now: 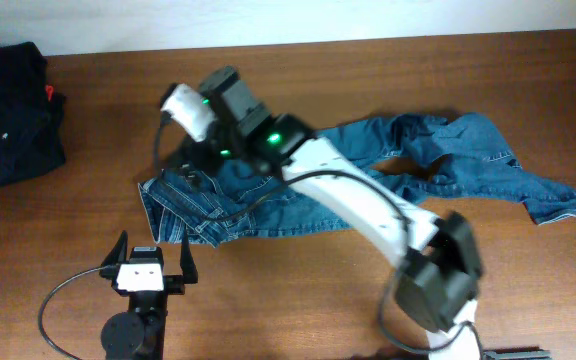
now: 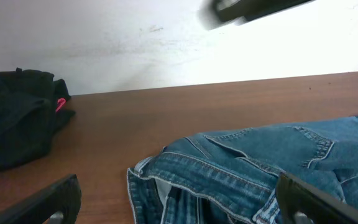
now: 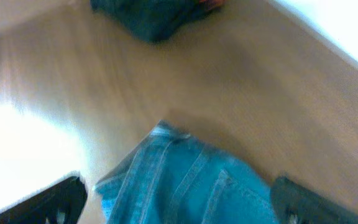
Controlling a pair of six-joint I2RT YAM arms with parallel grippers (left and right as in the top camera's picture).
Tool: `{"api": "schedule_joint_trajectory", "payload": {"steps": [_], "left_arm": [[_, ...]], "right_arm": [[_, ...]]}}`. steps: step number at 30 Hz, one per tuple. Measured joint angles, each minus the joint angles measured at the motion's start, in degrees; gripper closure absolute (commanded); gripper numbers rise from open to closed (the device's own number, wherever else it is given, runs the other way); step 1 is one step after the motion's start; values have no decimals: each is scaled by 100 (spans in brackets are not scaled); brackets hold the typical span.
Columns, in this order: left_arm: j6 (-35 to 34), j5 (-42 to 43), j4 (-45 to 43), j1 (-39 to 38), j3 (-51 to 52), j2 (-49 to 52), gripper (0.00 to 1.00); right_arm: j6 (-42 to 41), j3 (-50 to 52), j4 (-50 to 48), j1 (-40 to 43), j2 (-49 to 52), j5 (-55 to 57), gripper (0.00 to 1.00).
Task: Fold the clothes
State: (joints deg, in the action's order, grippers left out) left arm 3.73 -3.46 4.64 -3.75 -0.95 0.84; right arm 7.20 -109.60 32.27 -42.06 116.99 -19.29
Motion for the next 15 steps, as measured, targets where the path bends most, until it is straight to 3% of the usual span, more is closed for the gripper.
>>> {"api": "schedule_joint_trajectory", "payload": {"steps": [9, 15], "left_arm": [[0, -120, -118, 0, 4, 0, 1], [2, -501, -192, 0, 17, 0, 1]], "right_arm": [[-579, -310, 3117, 1622, -1637, 754, 1], [-911, -315, 4223, 2675, -1759, 894, 2]]}}
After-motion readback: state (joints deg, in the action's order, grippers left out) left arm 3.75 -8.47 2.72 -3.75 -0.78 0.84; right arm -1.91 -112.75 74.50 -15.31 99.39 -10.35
